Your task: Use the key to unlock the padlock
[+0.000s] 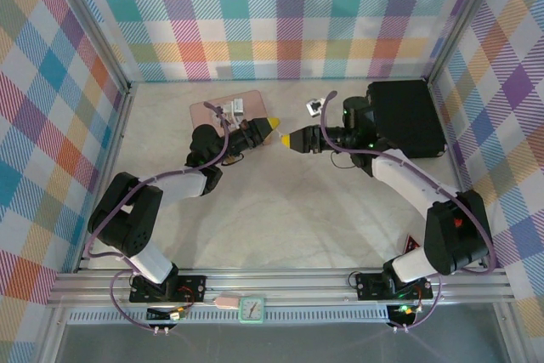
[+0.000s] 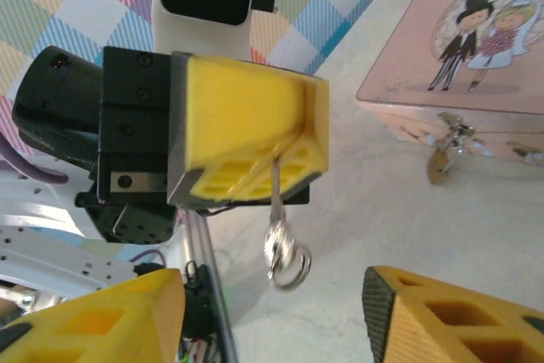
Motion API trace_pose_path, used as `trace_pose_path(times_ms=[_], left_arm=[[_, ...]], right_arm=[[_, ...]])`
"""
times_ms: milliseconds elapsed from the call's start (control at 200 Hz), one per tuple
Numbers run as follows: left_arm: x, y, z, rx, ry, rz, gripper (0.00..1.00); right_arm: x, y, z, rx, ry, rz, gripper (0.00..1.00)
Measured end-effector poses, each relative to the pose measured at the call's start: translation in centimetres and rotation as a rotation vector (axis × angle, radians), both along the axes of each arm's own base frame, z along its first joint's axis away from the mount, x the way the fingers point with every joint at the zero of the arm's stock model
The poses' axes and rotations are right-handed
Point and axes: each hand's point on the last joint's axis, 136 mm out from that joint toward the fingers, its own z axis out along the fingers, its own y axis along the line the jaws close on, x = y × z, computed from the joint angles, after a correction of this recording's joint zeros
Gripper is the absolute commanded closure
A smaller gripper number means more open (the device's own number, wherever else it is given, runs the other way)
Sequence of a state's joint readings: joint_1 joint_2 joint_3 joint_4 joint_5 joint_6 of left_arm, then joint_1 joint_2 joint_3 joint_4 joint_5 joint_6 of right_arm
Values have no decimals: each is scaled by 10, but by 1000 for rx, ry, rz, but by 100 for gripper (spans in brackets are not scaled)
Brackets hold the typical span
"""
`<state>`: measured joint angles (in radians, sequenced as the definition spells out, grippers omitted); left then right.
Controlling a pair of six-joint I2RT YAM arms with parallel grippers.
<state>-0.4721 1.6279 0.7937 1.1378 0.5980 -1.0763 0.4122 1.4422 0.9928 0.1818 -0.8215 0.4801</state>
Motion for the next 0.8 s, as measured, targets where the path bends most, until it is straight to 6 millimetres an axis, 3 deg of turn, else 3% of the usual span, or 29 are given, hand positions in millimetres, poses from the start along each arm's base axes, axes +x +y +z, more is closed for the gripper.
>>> trace_pose_path(times_ms=[260, 540, 800], left_arm=[[4, -1, -2, -56, 28, 95, 100], [7, -9, -11, -78, 61, 111, 100], [5, -10, -5, -95, 43, 113, 100]], right_arm=[[2, -9, -18, 74, 53, -112, 40], [9, -7, 8, 165, -30, -139, 53], [14, -5, 0, 165, -11, -141, 53]])
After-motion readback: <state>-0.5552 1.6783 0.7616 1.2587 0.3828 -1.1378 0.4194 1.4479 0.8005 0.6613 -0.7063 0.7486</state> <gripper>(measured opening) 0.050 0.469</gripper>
